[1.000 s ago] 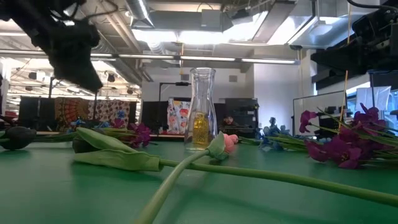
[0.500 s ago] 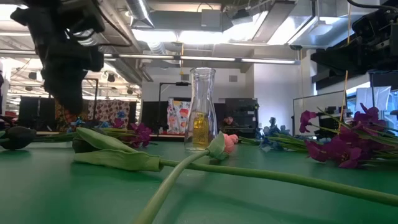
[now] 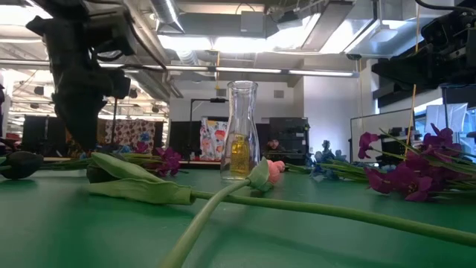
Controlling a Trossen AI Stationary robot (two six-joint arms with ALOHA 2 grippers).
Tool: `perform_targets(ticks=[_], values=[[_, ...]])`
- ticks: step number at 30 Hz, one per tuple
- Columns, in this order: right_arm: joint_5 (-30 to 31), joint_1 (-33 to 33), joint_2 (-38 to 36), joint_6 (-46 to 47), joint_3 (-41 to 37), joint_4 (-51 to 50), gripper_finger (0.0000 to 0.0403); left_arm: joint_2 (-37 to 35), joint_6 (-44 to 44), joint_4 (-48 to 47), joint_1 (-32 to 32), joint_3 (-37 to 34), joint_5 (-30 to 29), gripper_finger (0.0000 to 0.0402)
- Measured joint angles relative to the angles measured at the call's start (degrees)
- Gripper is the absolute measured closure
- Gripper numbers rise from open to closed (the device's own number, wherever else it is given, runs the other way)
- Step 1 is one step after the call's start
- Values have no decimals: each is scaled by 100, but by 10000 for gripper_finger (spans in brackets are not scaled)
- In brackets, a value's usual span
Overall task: Sort flowers into vase by color
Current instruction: Put the left purple flowers into the transparent vase
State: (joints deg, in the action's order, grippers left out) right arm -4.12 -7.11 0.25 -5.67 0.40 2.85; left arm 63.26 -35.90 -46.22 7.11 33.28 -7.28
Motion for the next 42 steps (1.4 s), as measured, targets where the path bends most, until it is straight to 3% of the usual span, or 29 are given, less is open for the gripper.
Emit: perform_targets(ticks=[21,33,42], values=[[1,0,-1,0,0,0,400,853,126,2,-18,0,222,205],[0,0,0,0,2,-2,400,1030,194,360,-303,0,-121,206],[1,-1,0,0,2,0,400,1028,151,380,-496,0,-74,248]])
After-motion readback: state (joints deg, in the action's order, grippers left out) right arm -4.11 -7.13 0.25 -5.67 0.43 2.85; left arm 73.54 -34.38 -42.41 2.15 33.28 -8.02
